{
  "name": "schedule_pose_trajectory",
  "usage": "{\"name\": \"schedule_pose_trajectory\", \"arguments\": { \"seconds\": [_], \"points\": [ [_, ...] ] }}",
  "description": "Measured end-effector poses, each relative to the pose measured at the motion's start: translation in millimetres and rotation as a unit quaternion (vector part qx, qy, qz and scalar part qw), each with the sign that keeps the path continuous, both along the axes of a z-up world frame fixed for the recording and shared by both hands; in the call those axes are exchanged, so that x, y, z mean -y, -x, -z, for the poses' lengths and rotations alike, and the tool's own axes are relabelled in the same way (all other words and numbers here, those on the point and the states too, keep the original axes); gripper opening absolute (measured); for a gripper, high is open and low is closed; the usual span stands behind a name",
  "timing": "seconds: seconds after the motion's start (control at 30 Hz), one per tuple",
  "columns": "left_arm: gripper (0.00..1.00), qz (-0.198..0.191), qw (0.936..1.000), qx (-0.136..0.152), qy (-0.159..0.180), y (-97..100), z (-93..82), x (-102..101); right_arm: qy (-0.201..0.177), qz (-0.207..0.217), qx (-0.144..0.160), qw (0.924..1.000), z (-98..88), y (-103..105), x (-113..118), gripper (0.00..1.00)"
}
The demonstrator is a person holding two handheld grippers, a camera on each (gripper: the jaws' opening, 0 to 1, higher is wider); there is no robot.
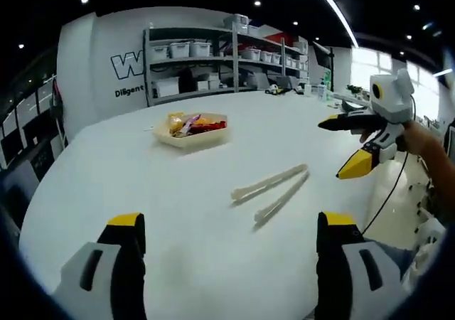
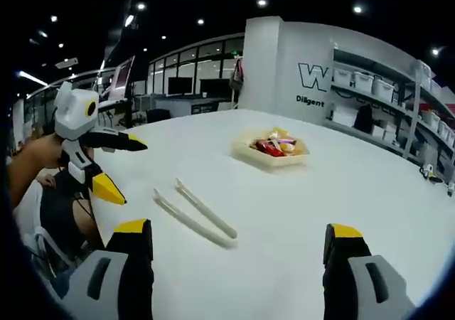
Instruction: Place the target food into the container with the food tongs after gripping and lifting it, then release it inside without dropping or visibly crushing the food.
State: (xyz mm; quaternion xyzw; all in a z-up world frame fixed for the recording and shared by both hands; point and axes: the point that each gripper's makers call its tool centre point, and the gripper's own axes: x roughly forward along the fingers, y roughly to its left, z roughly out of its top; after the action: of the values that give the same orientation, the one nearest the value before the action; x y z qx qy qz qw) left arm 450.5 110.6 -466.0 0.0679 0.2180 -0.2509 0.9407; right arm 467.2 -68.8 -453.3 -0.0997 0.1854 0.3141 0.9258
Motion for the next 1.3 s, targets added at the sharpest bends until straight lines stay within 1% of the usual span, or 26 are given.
{"name": "schedule_pose_trajectory", "arguments": {
  "seconds": [0.07, 0.17, 0.23, 0.37, 0.47, 0.57, 0.67, 0.73, 0.83, 0.9, 0.93, 1.0, 1.17, 1.27, 1.3],
  "points": [
    [0.99, -0.002, 1.0000, -0.003, 0.000, -0.4, 2.0, 0, 0.003, 0.002, 0.002, 1.0000, 0.0, -1, 1, 1.00],
    [0.99, -0.002, 1.0000, -0.002, -0.004, -2.2, 3.6, 0, 0.023, 0.001, 0.012, 0.9996, 0.9, -4, 4, 1.00],
    [0.99, 0.000, 1.0000, -0.003, -0.003, -2.5, 3.9, 1, 0.024, 0.000, 0.012, 0.9996, 0.1, -4, 4, 1.00],
    [0.99, -0.012, 0.9999, 0.002, 0.002, -5.4, 2.7, -5, 0.017, 0.002, 0.011, 0.9998, -2.5, -5, 6, 1.00],
    [0.99, -0.014, 0.9999, 0.004, 0.007, -4.9, 1.5, -5, 0.024, 0.003, 0.010, 0.9996, 0.3, -7, 8, 1.00],
    [0.99, -0.006, 1.0000, 0.002, -0.007, -3.0, 4.2, -3, 0.021, 0.002, 0.005, 0.9998, 2.0, -5, 7, 1.00],
    [0.99, -0.008, 0.9998, 0.007, -0.017, -2.5, 2.1, -4, 0.023, 0.003, 0.006, 0.9997, 3.0, -4, 9, 1.00],
    [0.99, -0.006, 1.0000, 0.007, -0.003, -0.4, -1.8, -1, 0.028, 0.005, 0.009, 0.9995, 5.1, -4, 15, 1.00],
    [0.99, -0.008, 0.9999, 0.003, 0.008, 0.3, -2.6, -2, 0.016, 0.008, 0.001, 0.9998, 7.4, -5, 17, 1.00],
    [0.99, -0.012, 0.9999, 0.004, 0.010, 0.1, -2.8, -3, 0.017, 0.007, -0.004, 0.9998, 10.0, -4, 16, 1.00],
    [0.99, -0.014, 0.9998, 0.006, 0.010, 0.4, -3.6, -4, 0.024, 0.006, -0.004, 0.9997, 11.6, -2, 15, 1.00],
    [0.99, -0.014, 0.9997, 0.015, 0.012, 1.4, -7.0, -3, 0.031, 0.002, 0.000, 0.9995, 11.5, -1, 15, 1.00],
    [0.99, -0.019, 0.9994, 0.015, 0.022, 4.3, -8.4, -3, 0.015, 0.005, 0.004, 0.9999, 6.4, -7, 16, 1.00],
    [0.99, -0.022, 0.9995, 0.016, 0.017, 4.3, -8.2, -6, 0.022, -0.002, 0.004, 0.9997, 8.8, -10, 13, 1.00],
    [0.99, -0.024, 0.9994, 0.022, 0.012, 4.5, -9.9, -8, 0.025, -0.003, 0.002, 0.9997, 9.8, -11, 12, 1.00]
  ]
}}
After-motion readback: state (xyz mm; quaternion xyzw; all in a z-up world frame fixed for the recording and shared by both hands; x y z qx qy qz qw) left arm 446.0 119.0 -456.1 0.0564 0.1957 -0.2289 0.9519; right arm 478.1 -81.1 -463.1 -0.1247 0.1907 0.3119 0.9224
